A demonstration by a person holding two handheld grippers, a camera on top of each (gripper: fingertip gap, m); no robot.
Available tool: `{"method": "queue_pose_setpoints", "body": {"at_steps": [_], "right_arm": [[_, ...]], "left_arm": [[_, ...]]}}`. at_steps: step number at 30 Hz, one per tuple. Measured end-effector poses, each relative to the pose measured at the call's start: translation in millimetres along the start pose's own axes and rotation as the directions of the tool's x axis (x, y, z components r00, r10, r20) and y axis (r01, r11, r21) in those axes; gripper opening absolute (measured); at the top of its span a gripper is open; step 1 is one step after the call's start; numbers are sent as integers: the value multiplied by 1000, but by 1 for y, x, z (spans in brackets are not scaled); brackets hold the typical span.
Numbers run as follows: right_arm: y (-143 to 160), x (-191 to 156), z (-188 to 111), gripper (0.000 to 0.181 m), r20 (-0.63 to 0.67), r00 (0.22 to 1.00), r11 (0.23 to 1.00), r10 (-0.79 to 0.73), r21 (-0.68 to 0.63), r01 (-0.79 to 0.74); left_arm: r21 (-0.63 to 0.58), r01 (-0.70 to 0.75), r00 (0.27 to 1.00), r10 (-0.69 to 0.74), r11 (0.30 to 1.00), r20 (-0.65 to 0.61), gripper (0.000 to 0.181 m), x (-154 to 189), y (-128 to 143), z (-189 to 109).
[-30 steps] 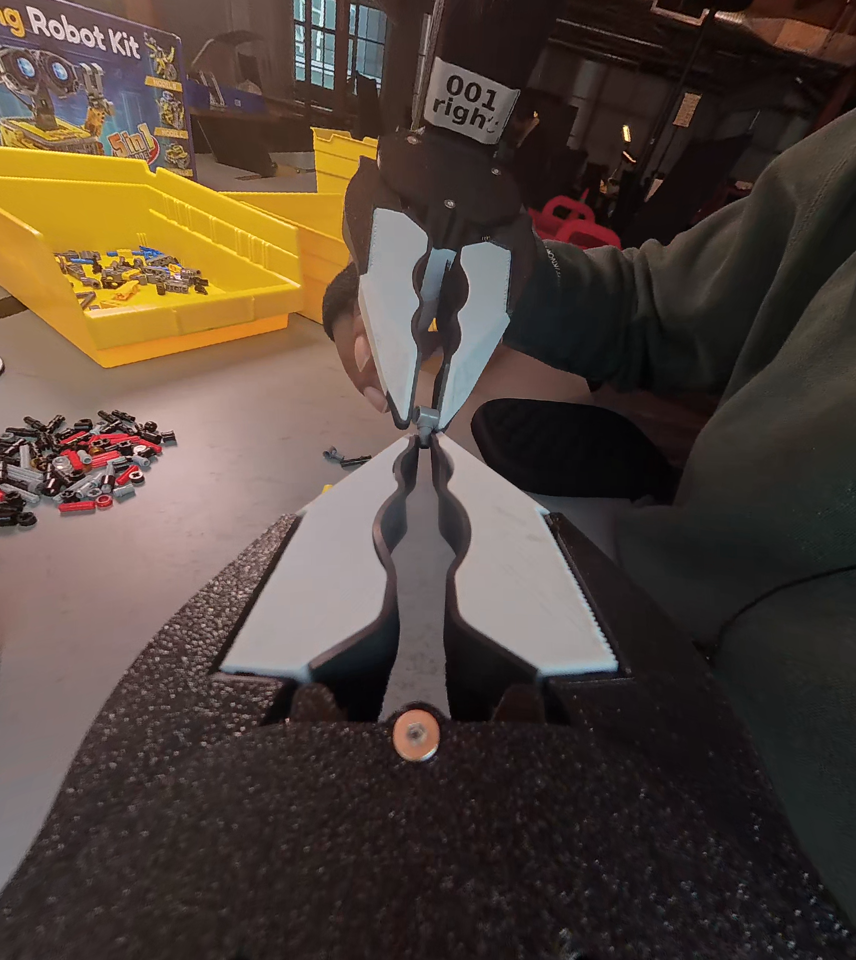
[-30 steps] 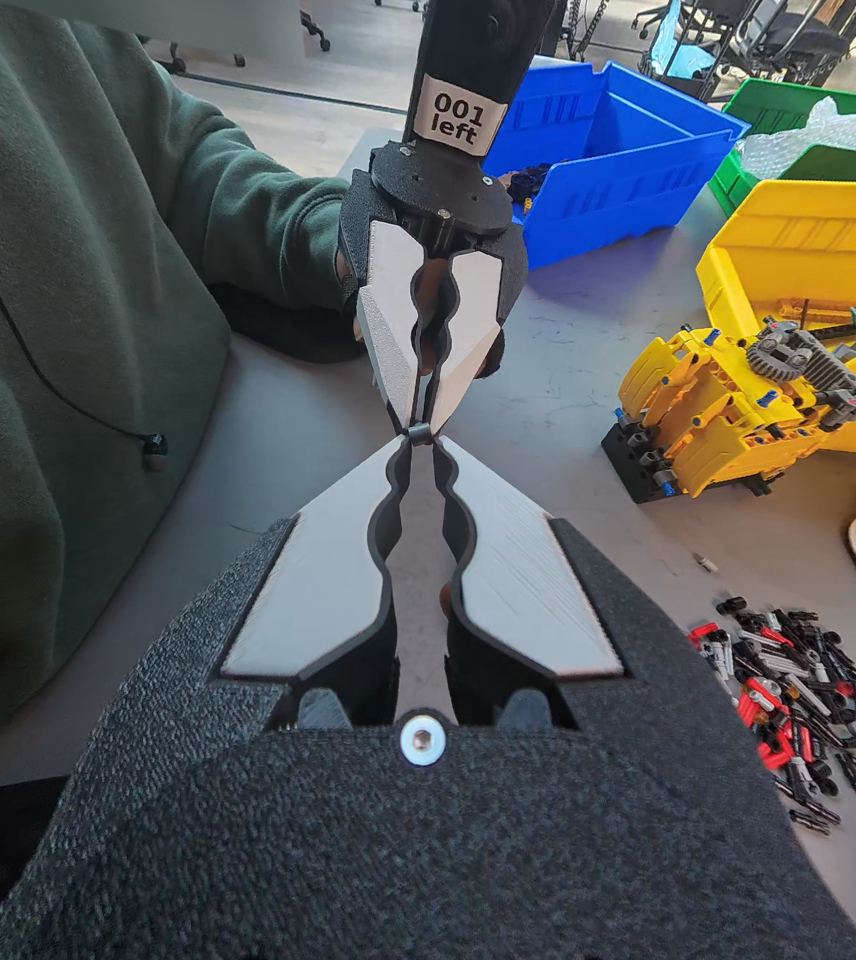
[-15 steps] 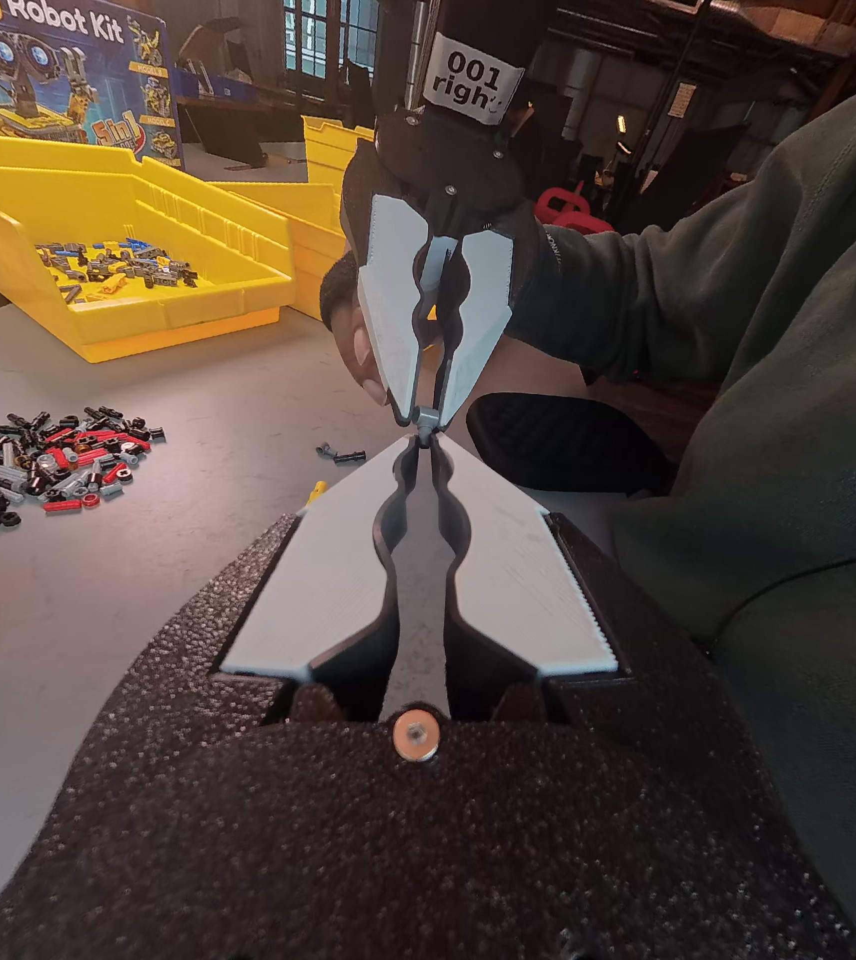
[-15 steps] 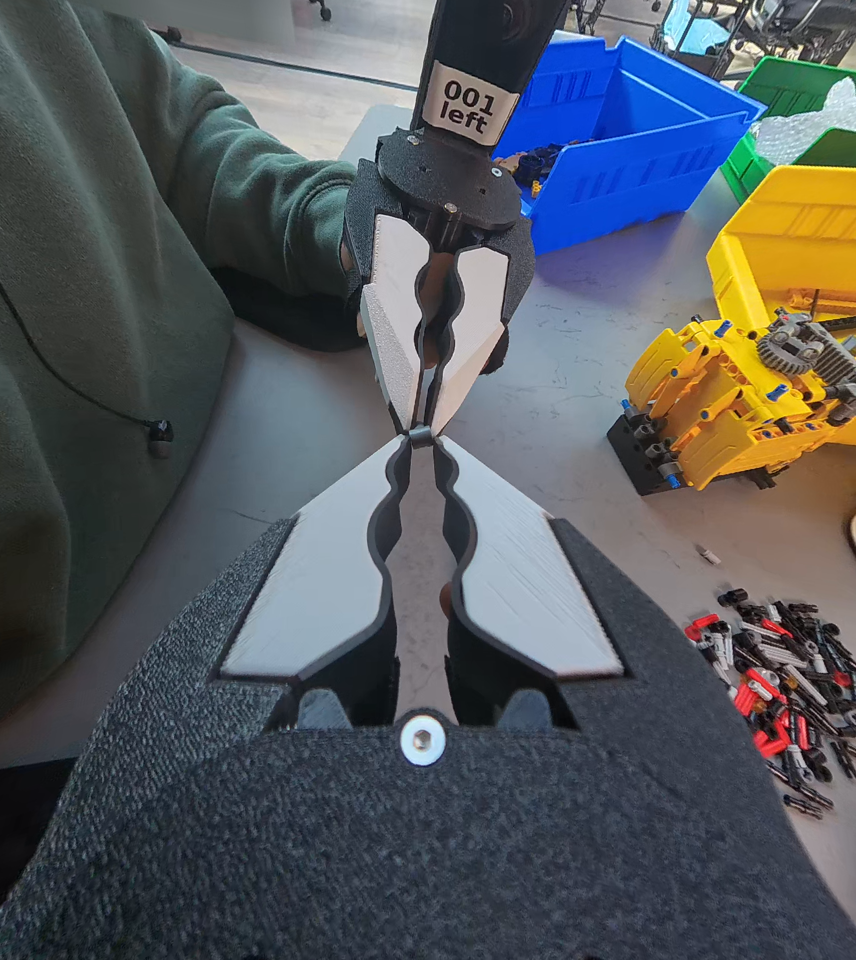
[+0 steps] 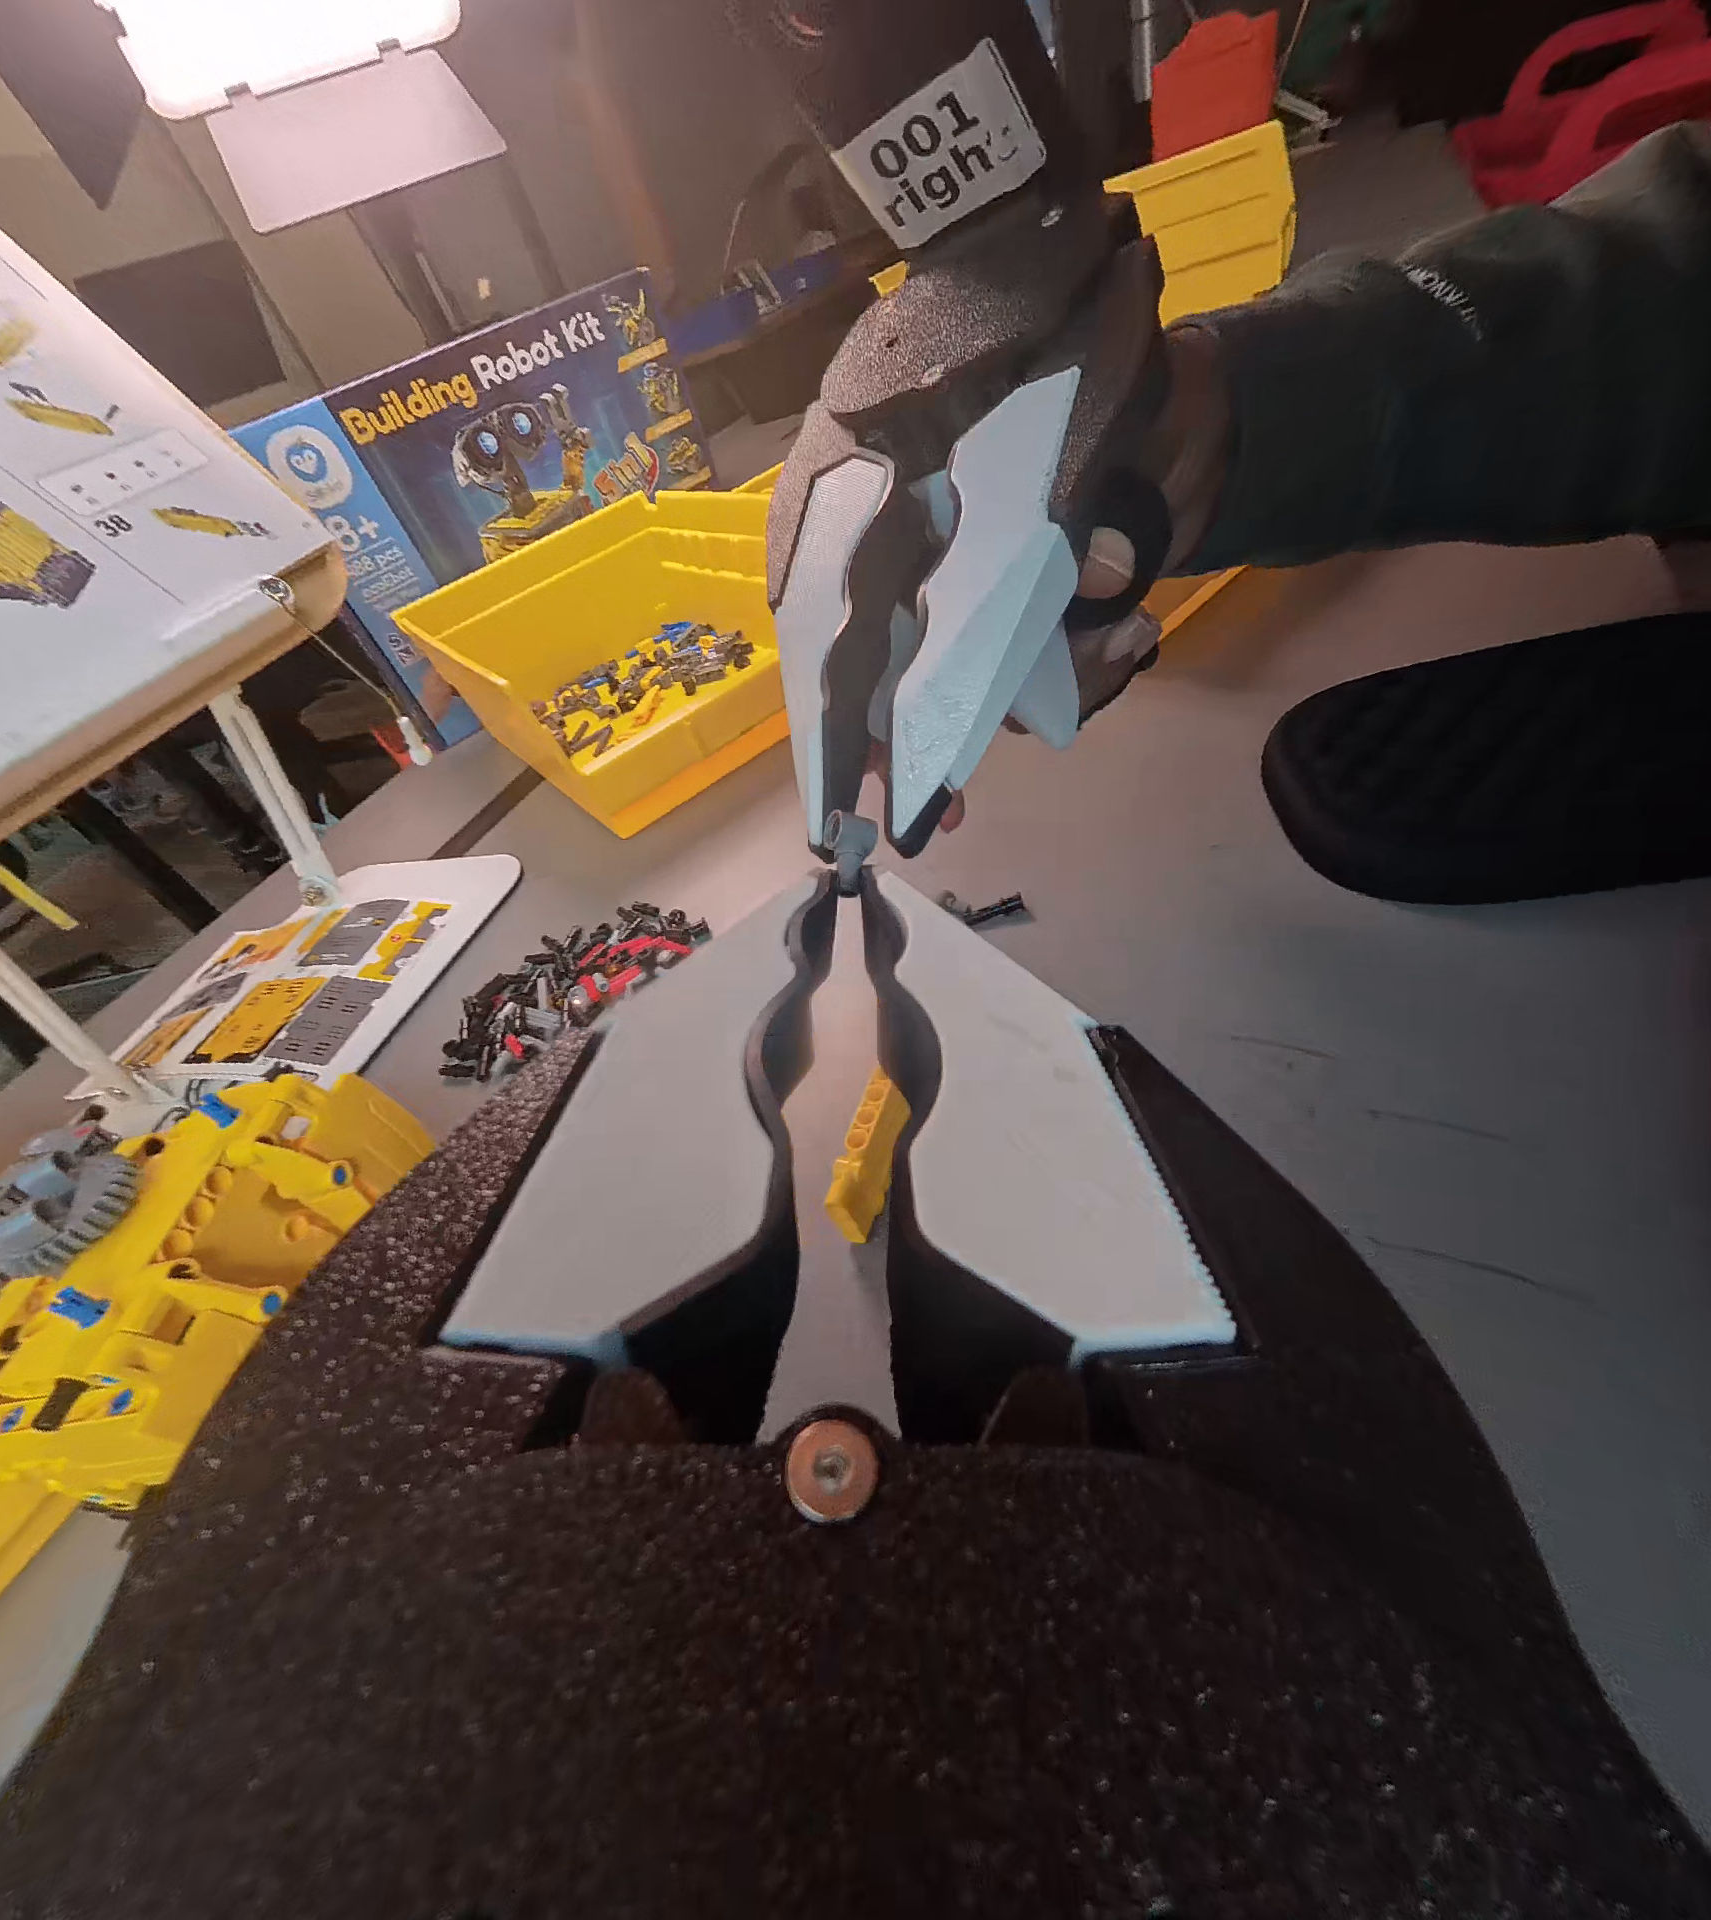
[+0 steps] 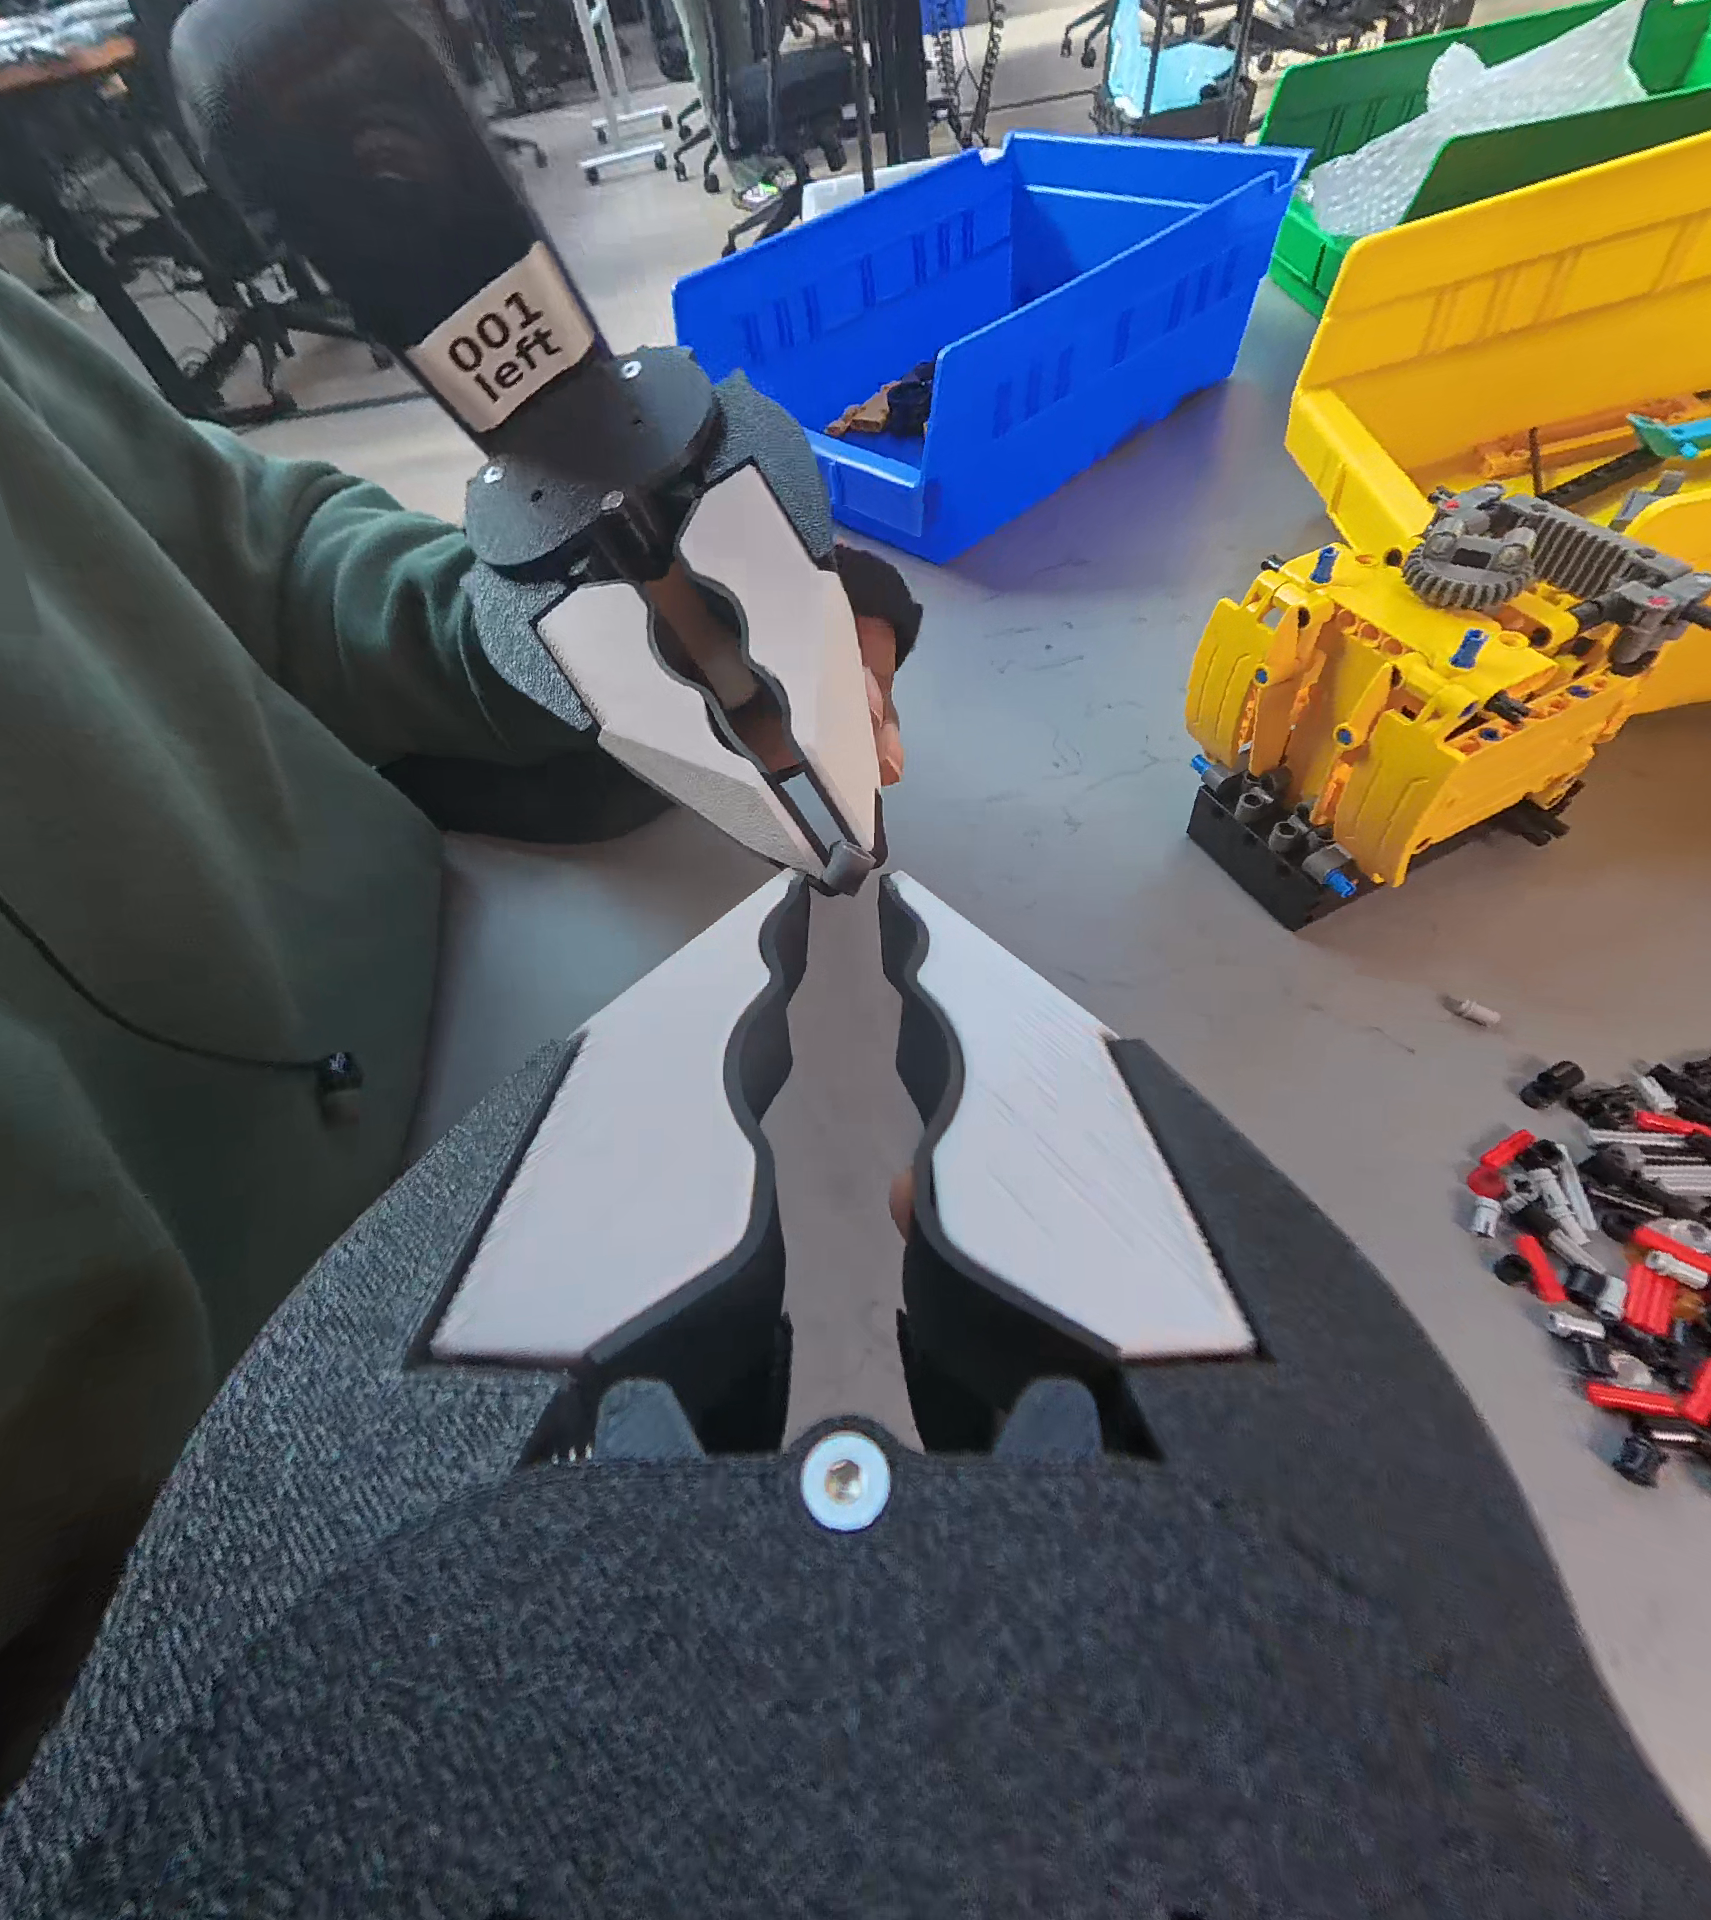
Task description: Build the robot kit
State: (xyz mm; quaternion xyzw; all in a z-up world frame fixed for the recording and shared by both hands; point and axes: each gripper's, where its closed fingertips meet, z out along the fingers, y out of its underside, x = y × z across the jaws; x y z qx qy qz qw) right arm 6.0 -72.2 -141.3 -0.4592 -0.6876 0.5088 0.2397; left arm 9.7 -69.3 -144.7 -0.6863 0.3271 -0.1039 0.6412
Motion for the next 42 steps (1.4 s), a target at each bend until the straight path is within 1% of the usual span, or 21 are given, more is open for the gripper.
{"method": "queue_pose_setpoints", "body": {"at_steps": [4, 8, 10, 13, 15, 18, 21, 24, 26, 29, 31, 32, 33, 35, 37, 39, 40, 42], "right_arm": [[-3, 1, 1, 9, -4, 999, 999, 45, 23, -45], [-4, 1, 2, 8, -13, 999, 998, 52, 19, -52], [-2, 4, 2, 7, -21, 999, 999, 46, -1, -46], [4, 13, 1, 7, -50, 999, 997, -6, -75, 2], [14, 26, -3, 7, -78, 995, 984, -58, -174, 44], [37, 42, -8, 7, -79, 992, 940, -101, -335, 68], [52, 46, -6, 7, -52, 992, 903, -114, -422, 82], [59, 49, -3, 7, -40, 991, 887, -128, -451, 96], [61, 50, 0, 7, -39, 991, 887, -128, -451, 97], [63, 54, 3, 7, -45, 990, 886, -130, -454, 96], [63, 56, 4, 7, -43, 991, 889, -129, -448, 96], [62, 58, 4, 7, -51, 990, 891, -133, -444, 97], [59, 62, 4, 7, -63, 988, 895, -140, -434, 99], [44, 76, 2, 7, -120, 980, 917, -160, -385, 103], [15, 99, -4, 7, -230, 955, 951, -185, -288, 115], [-25, 132, -17, 7, -395, 895, 975, -208, -156, 157], [-47, 149, -27, 7, -481, 852, 978, -207, -84, 191], [-86, 182, -49, 7, -627, 756, 963, -188, 36, 269]], "left_arm": [[-20, -108, 992, 109, 994, 58, 4, -1, 0, 0], [-31, -150, 985, 152, 988, 86, 4, -2, 0, 0], [-39, -145, 985, 148, 989, 90, 4, -4, 2, 1], [-59, -53, 995, 57, 997, 77, 8, -8, 13, 5], [-99, 33, 998, -27, 995, 58, 15, -13, 26, 6], [-208, 174, 984, -180, 963, -10, 27, -15, 52, 8], [-318, 230, 963, -262, 920, -61, 32, -11, 76, 10], [-435, 202, 959, -267, 877, -94, 35, -7, 100, 11], [-488, 202, 951, -289, 849, -107, 35, -8, 112, 11], [-510, 231, 926, -348, 828, -145, 31, -6, 116, 12], [-506, 217, 925, -341, 835, -165, 25, -4, 115, 14], [-506, 201, 932, -324, 839, -166, 18, -5, 115, 15], [-511, 185, 935, -310, 839, -171, 10, -4, 116, 15], [-516, 160, 939, -290, 842, -183, 7, -1, 117, 17], [-513, 136, 942, -271, 848, -198, 7, 2, 116, 18], [-510, 125, 945, -259, 851, -201, 7, 4, 116, 19], [-510, 123, 946, -256, 852, -201, 7, 4, 116, 19], [-509, 119, 947, -251, 853, -200, 7, 4, 116, 19]]}}
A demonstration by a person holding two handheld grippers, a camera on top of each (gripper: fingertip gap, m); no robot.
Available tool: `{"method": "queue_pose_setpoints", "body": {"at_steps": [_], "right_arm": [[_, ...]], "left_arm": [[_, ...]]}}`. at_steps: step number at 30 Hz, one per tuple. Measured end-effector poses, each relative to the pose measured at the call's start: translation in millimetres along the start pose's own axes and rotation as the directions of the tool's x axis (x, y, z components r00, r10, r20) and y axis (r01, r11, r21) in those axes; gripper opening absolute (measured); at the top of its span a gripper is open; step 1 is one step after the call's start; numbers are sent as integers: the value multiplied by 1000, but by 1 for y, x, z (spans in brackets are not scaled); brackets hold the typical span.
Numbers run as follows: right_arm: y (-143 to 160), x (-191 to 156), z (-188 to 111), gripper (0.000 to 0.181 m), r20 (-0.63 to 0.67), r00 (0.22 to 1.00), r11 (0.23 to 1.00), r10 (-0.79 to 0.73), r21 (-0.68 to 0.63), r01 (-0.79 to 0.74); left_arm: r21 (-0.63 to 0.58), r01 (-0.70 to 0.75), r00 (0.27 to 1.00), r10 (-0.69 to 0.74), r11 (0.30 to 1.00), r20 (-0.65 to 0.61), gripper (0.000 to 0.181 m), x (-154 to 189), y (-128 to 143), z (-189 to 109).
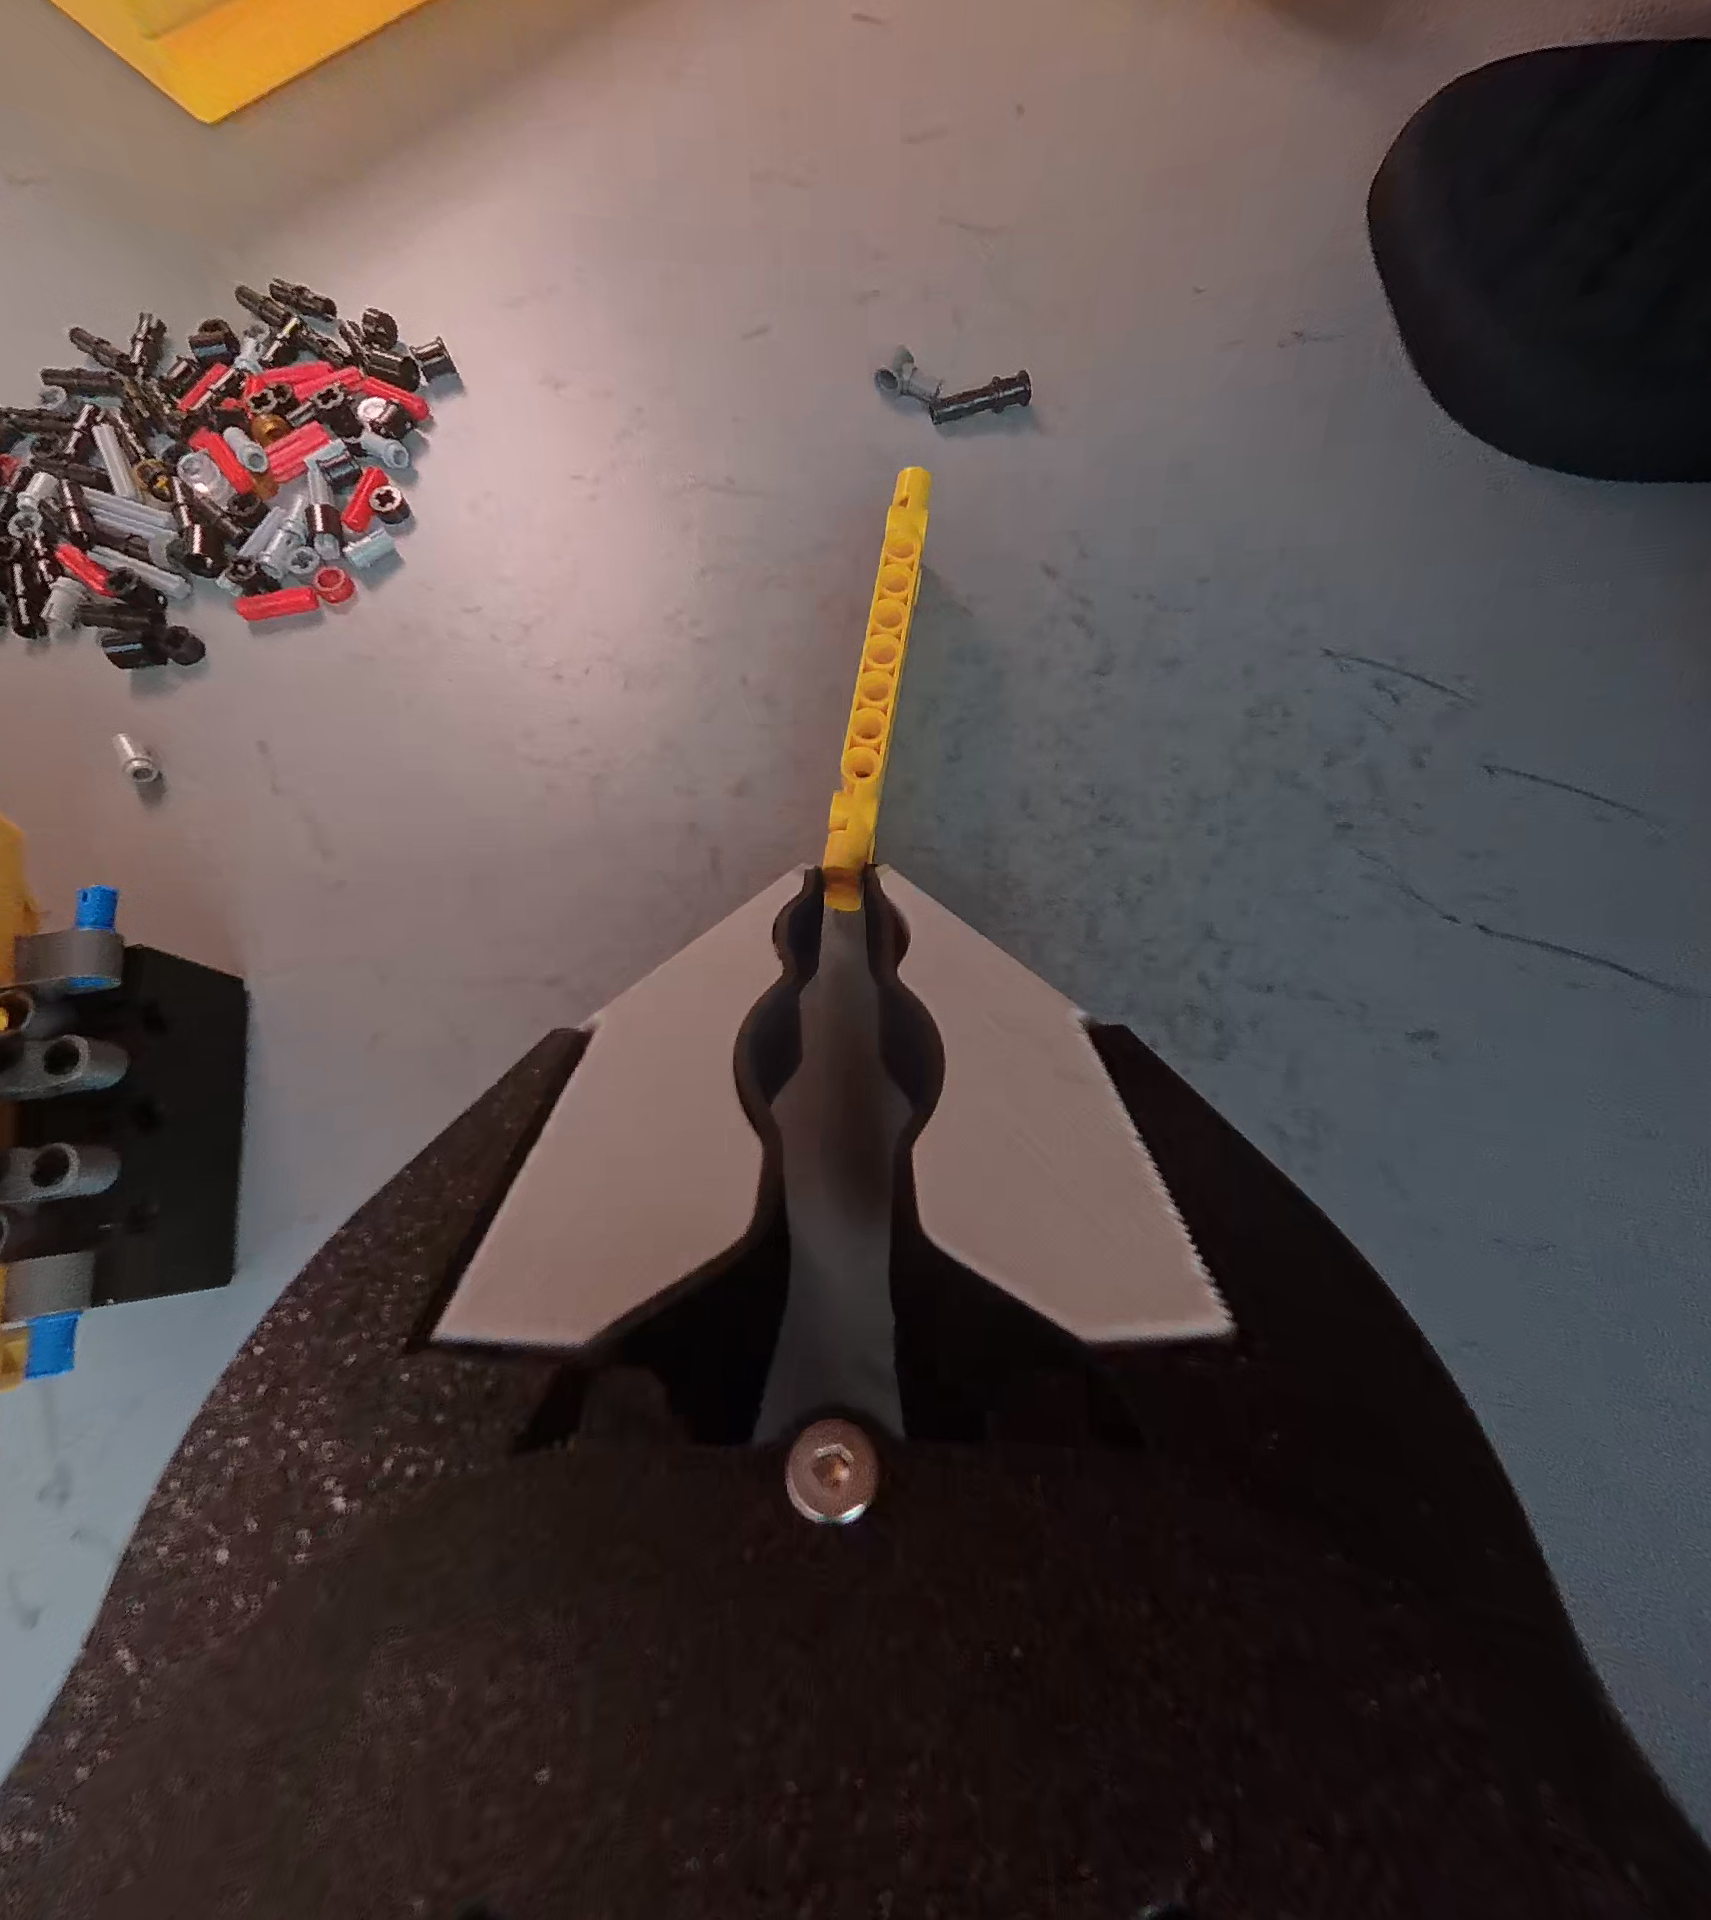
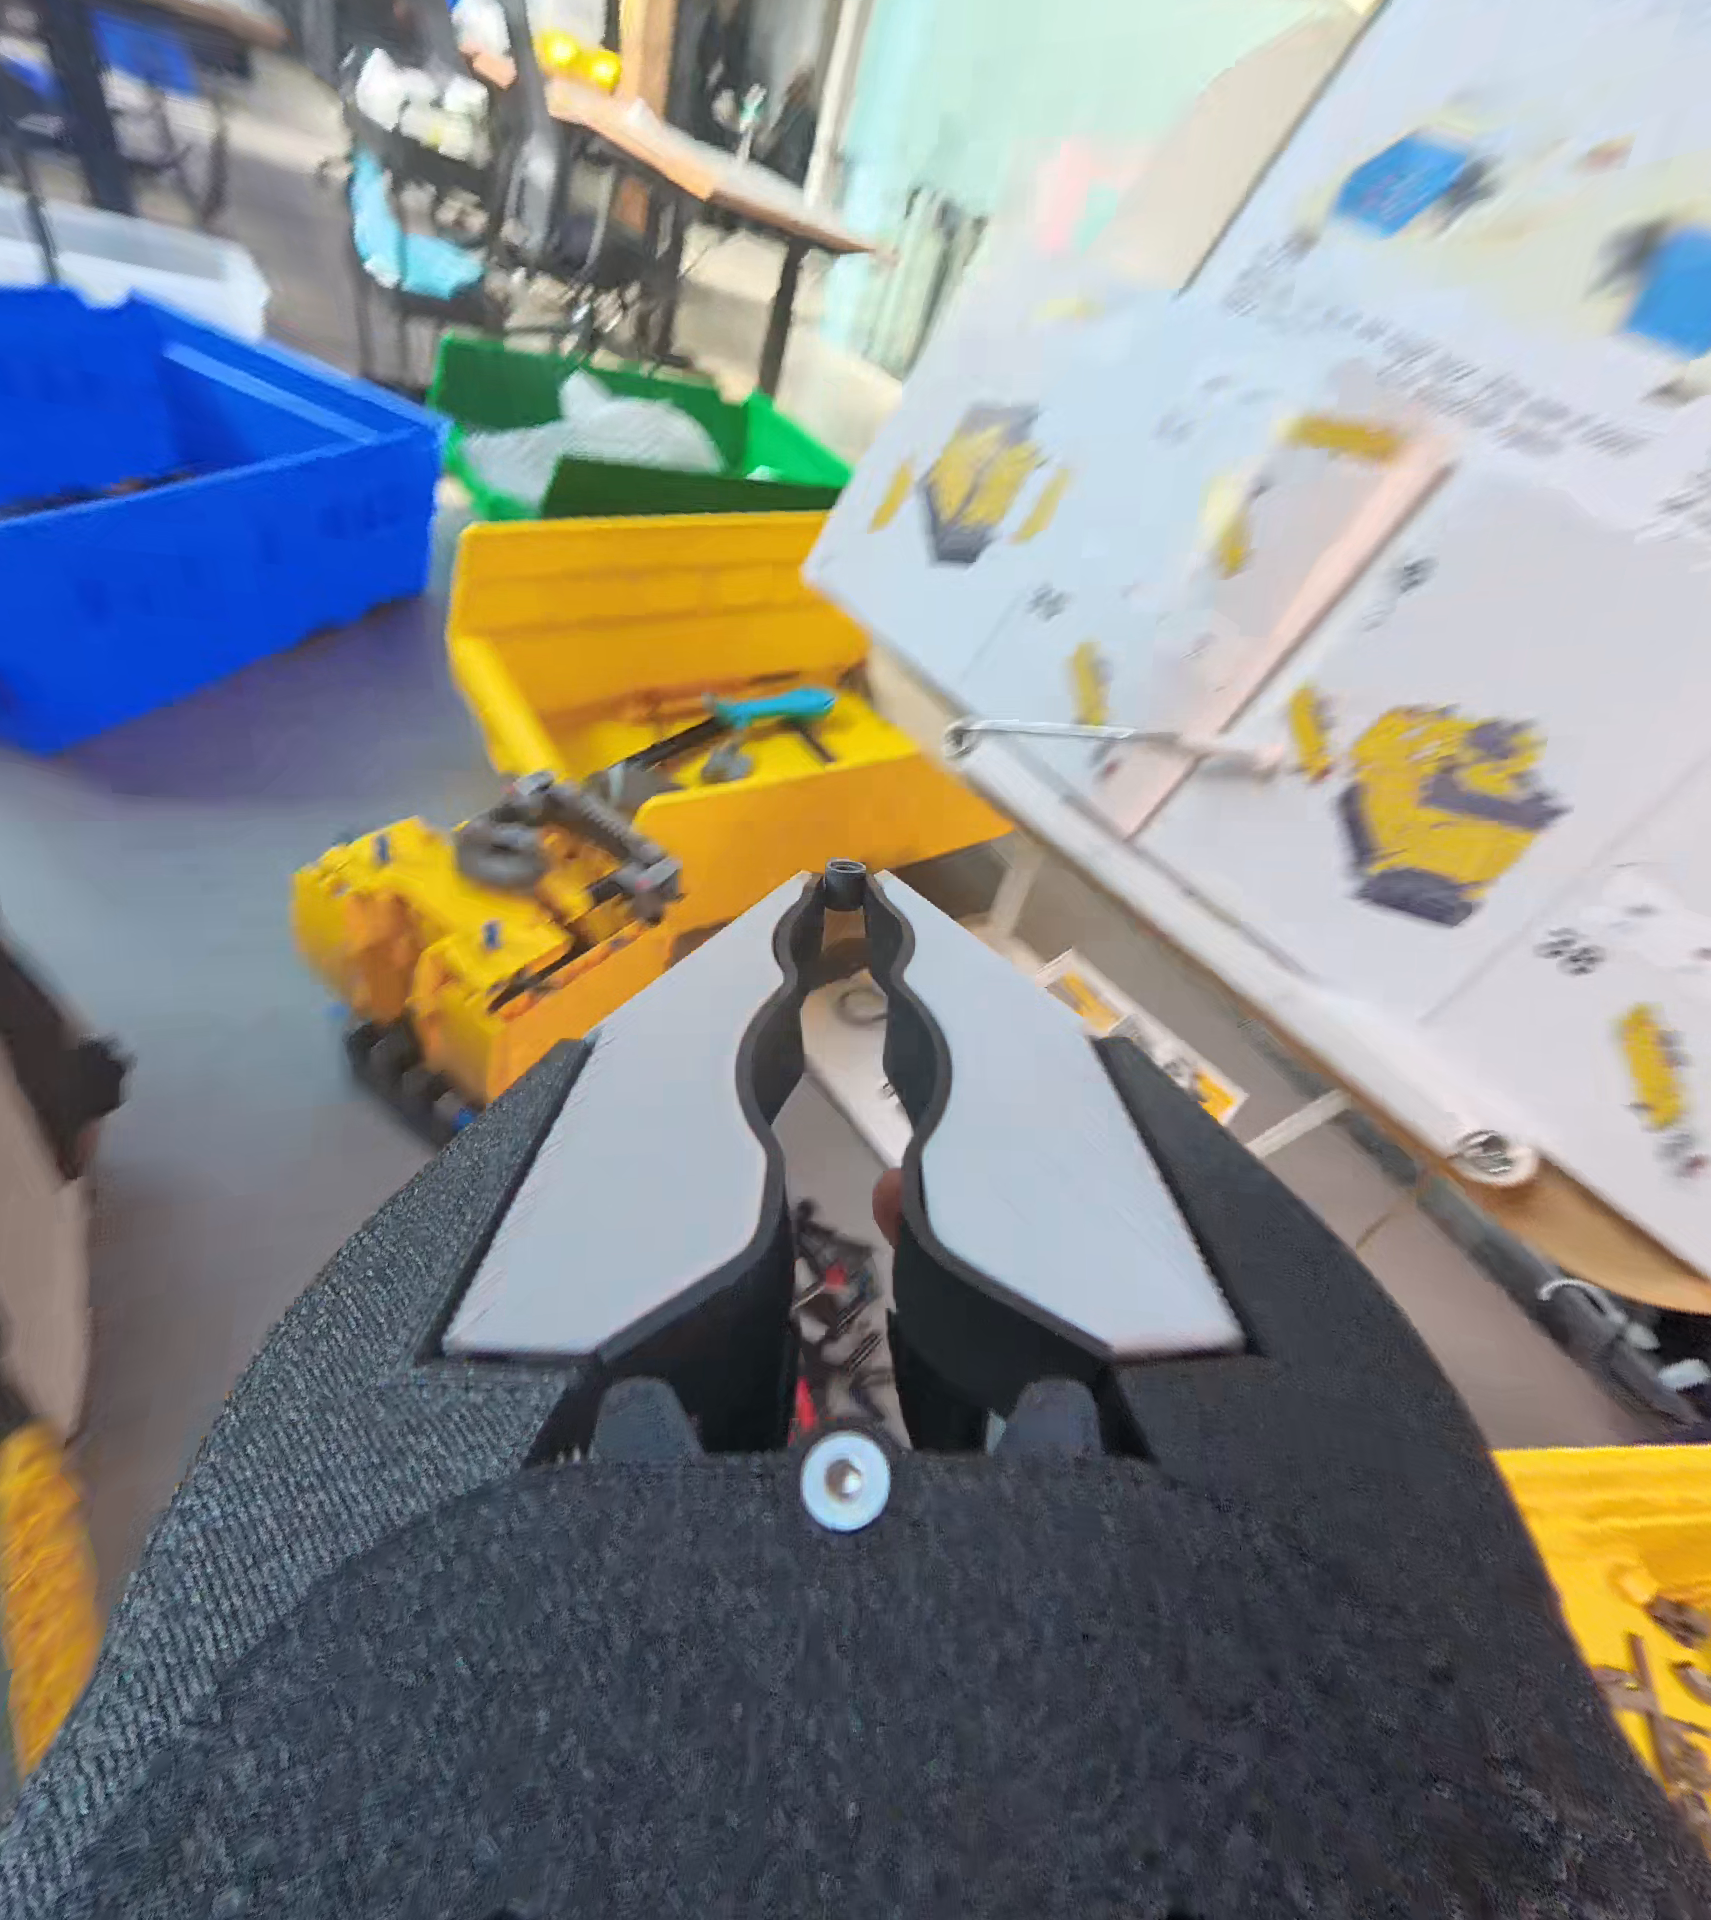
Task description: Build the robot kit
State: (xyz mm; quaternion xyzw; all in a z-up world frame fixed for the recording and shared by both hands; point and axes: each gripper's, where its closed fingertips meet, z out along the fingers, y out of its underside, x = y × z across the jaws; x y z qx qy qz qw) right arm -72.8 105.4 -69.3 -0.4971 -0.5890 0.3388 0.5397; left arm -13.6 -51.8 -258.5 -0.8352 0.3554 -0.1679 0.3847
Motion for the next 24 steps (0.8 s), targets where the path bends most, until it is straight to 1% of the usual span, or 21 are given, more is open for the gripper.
{"method": "queue_pose_setpoints", "body": {"at_steps": [2, 3, 5, 7, 11, 15, 19, 24], "right_arm": [[-17, 40, 10, 7, -132, 991, 996, 4, 91, 8], [-21, 55, 17, 7, -170, 985, 994, 2, 111, 17], [-25, 79, 32, 7, -212, 977, 990, -20, 132, 49], [-26, 94, 47, 7, -225, 973, 988, -43, 135, 75], [-20, 112, 69, 7, -245, 968, 990, -61, 112, 91], [-12, 119, 82, 7, -267, 962, 993, -55, 87, 81], [-3, 123, 85, 7, -287, 957, 995, -51, 72, 75], [-3, 128, 85, 7, -297, 954, 995, -34, 81, 60]], "left_arm": [[0, -5, 1000, 5, 1000, 4, 7, 0, 0, 0], [0, -4, 1000, 4, 1000, 4, 7, 1, 0, 0], [0, -1, 1000, 1, 1000, 5, 7, 1, 1, -1], [1, 1, 1000, -1, 1000, 8, 7, 1, 1, -1], [1, 8, 1000, -8, 1000, 12, 7, 0, 2, -2], [-1, 18, 1000, -18, 1000, 19, 7, -2, 3, -2], [-5, 21, 999, -21, 1000, 31, 7, -3, 4, -3], [-4, 26, 999, -26, 1000, 34, 7, -4, 4, -3]]}}
